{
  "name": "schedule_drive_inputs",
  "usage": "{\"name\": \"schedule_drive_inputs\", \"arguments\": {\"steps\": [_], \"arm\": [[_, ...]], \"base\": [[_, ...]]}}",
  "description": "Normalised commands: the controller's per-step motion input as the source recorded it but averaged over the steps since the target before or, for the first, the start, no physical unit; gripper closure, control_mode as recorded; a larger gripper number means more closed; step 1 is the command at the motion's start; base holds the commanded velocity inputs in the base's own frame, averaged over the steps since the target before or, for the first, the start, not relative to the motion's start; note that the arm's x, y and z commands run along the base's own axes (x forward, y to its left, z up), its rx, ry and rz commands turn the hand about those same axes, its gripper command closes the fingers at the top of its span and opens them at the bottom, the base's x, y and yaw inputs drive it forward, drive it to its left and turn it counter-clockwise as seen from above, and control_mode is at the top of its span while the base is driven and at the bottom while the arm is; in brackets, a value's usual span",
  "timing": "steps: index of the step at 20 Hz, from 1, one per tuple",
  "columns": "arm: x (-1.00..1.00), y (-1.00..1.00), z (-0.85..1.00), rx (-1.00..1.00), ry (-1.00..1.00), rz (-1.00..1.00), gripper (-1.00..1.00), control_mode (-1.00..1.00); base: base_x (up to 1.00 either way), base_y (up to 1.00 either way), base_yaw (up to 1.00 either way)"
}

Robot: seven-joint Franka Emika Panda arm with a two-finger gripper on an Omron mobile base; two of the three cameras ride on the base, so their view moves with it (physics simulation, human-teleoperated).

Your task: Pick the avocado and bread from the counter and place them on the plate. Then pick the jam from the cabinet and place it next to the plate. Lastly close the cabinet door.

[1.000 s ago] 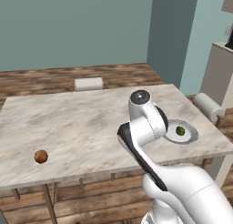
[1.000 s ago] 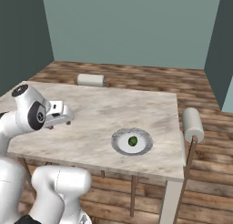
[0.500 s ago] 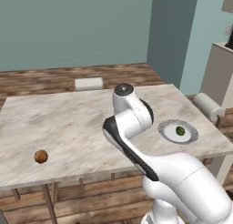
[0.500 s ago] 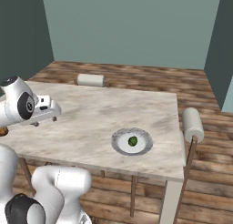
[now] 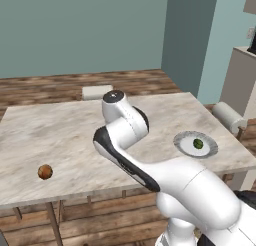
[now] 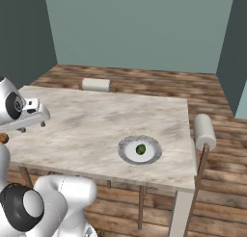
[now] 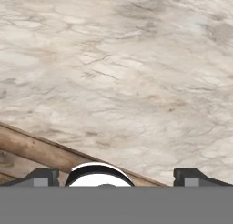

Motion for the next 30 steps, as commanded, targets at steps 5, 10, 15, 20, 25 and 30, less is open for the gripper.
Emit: {"name": "schedule_drive_inputs", "arguments": {"steps": [5, 10, 15, 20, 25, 30], "arm": [[0.0, 0.29, 0.0, 0.07, 0.07, 0.11, -1.0, -1.0], [-0.05, 0.2, 0.0, 0.09, 0.07, 0.11, -1.0, -1.0], [-0.14, 0.15, 0.0, 0.1, 0.03, 0.1, -1.0, -1.0], [-0.14, 0.21, 0.0, 0.08, 0.03, 0.06, -1.0, -1.0], [-0.14, 0.23, 0.0, 0.1, 0.01, 0.03, -1.0, -1.0], [-0.05, 0.2, -0.03, 0.1, 0.02, 0.01, -1.0, -1.0]], "base": [[0.0, 0.0, 0.0], [0.0, 0.0, 0.0], [0.0, 0.0, 0.0], [0.0, 0.0, 0.0], [0.0, 0.0, 0.0], [0.0, 0.0, 0.0]]}}
